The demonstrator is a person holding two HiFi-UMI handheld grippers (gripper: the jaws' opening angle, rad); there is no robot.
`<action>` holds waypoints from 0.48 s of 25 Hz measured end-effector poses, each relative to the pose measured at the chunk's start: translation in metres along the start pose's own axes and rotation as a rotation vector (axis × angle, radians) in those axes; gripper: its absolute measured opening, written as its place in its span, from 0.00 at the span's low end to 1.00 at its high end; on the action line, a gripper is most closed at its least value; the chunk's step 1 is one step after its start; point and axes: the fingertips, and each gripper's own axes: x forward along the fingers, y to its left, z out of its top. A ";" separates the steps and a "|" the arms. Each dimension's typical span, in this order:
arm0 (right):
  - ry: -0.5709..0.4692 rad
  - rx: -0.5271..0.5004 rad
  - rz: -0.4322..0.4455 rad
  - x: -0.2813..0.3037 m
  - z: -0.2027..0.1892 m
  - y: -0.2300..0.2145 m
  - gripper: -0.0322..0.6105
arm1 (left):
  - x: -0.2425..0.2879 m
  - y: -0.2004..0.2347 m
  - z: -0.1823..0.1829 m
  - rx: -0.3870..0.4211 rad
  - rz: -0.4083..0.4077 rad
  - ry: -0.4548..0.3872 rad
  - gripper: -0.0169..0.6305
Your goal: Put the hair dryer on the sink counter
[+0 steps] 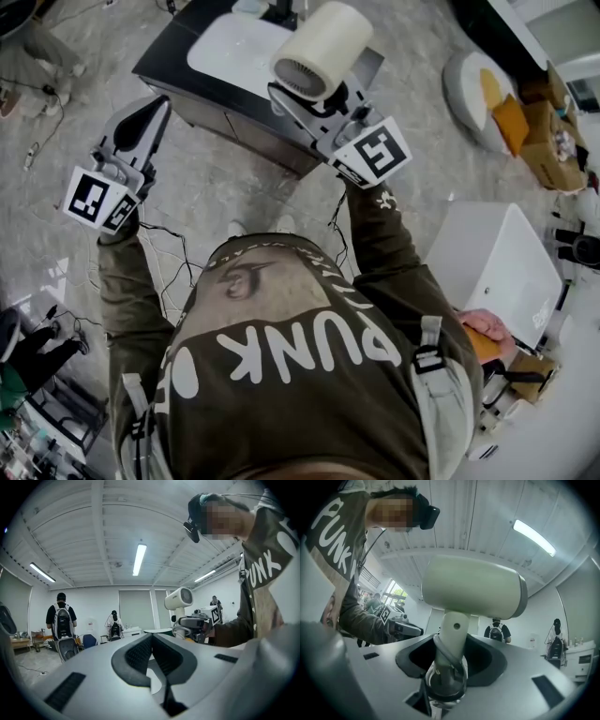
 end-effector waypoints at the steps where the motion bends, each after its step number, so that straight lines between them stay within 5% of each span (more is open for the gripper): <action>1: -0.007 0.006 0.012 -0.001 0.000 -0.002 0.34 | 0.002 -0.001 0.001 -0.002 0.012 0.003 0.03; 12: 0.014 0.032 0.064 0.032 -0.036 -0.027 0.35 | 0.024 0.033 -0.025 -0.033 0.033 0.006 0.03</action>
